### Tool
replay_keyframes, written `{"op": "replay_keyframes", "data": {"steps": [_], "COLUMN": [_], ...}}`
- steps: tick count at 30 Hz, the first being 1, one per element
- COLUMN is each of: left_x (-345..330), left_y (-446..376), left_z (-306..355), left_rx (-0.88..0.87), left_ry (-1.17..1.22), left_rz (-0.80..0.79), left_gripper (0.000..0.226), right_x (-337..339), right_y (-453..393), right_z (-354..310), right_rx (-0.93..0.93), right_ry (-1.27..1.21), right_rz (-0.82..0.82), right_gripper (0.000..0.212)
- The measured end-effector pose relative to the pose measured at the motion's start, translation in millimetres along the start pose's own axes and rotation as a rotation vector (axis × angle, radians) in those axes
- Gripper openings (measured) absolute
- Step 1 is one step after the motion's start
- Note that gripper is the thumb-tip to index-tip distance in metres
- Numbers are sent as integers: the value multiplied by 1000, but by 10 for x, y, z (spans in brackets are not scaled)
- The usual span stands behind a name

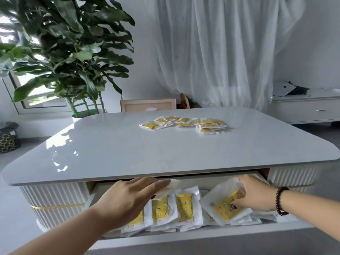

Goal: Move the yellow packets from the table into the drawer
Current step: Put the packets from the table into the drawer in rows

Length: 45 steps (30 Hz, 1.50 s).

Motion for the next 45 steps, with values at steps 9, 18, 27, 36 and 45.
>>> {"op": "replay_keyframes", "data": {"steps": [9, 18, 27, 36, 45], "left_x": [-460, -836, -1106, -1229, -1326], "left_y": [-325, -609, -843, -773, -679], "left_z": [351, 498, 647, 652, 513], "left_rx": [-8, 71, 444, 649, 854], "left_ry": [165, 240, 443, 541, 637], "left_rz": [-192, -238, -244, -438, -464], "left_gripper": [54, 57, 59, 60, 52], "right_x": [-37, -8, 916, 67, -142], "right_y": [233, 54, -300, -709, -1060], "right_z": [266, 184, 493, 320, 374], "right_rx": [-12, 2, -120, -55, 124], "right_ry": [165, 464, 583, 606, 547], "right_rz": [-124, -382, -103, -514, -464], "right_gripper": [22, 22, 19, 60, 59]}}
Point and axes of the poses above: each hand's wrist, its own y-axis away from the middle knuckle, its own x-axis out of the back of the hand, z = x × y, the point moved 1 cm from there along -y, towards the middle knuckle, and after that the axes turned 12 degrees about -y, right-handed, at the moved point
